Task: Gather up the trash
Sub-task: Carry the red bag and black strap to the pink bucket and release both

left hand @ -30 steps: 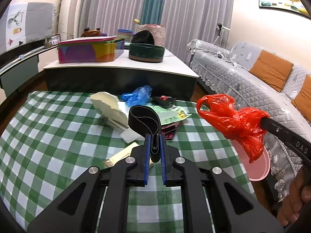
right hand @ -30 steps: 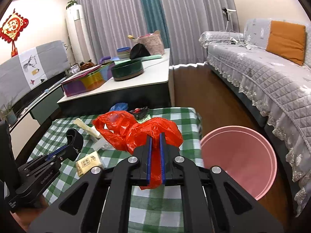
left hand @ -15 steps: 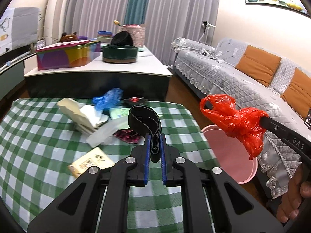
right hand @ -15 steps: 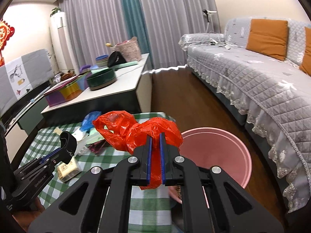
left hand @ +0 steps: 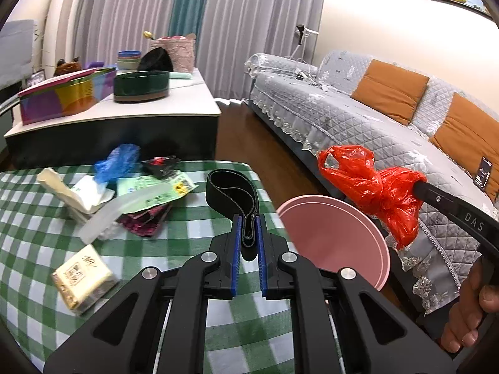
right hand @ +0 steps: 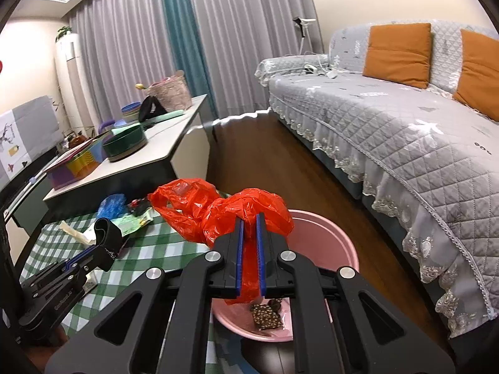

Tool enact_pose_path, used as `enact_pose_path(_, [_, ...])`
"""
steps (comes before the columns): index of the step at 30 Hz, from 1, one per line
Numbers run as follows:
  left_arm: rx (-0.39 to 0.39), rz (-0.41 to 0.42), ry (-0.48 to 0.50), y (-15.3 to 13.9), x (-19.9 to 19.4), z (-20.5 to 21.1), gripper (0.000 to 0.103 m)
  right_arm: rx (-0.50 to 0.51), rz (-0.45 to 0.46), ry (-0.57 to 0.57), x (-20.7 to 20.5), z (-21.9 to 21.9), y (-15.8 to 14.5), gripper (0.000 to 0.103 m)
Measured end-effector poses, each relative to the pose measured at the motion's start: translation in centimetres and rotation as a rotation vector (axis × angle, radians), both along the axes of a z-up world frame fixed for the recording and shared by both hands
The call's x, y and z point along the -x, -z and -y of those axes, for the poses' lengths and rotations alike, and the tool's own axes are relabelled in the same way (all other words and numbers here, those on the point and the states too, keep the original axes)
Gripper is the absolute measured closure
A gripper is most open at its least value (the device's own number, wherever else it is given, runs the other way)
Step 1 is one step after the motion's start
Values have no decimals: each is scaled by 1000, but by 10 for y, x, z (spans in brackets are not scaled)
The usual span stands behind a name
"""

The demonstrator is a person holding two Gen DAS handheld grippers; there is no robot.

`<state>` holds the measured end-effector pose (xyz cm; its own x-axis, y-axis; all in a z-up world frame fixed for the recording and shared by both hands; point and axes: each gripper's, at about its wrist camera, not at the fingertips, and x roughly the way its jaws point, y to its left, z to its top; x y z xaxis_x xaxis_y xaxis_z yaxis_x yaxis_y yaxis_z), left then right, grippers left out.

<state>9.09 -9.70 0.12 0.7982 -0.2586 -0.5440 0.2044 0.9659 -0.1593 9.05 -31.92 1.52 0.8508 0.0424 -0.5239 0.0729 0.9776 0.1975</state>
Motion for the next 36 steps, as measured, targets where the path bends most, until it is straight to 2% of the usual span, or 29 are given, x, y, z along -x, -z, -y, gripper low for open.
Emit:
enact_pose_path(14, [-16,5,119,5,-21,57,94,-56,-3,89,-17,39,4,95])
enact_pose_path(27, [-19,-21,210,18,-38,95,94,-59,-37,111,-33,45,14,95])
enact_pose_path(29, [-18,-30,222,20,-41,96,92,-50,-42,118,-34,44,15,91])
enact_pose_path(30, [-23,-32,225,21,-43,96,88,-42,-46,126,-35,44,16,91])
enact_pose_path(31, [-31,-31,219,21,-43,96,78,-41,-49,128,-36,44,17,89])
enact_pose_path(32, [-30,-35,216,21,-43,95,73,-44,-55,127,-36,44,18,88])
enact_pose_path(33, [-16,-39,211,20,-43,92,69,-44,-59,131,-37,45,18,84])
enact_pose_path(34, [-11,-40,206,20,-43,90,69,-44,-61,136,-37,46,19,76])
enact_pose_path(36, [-11,-41,196,18,-42,86,69,-52,-62,143,-37,47,19,68])
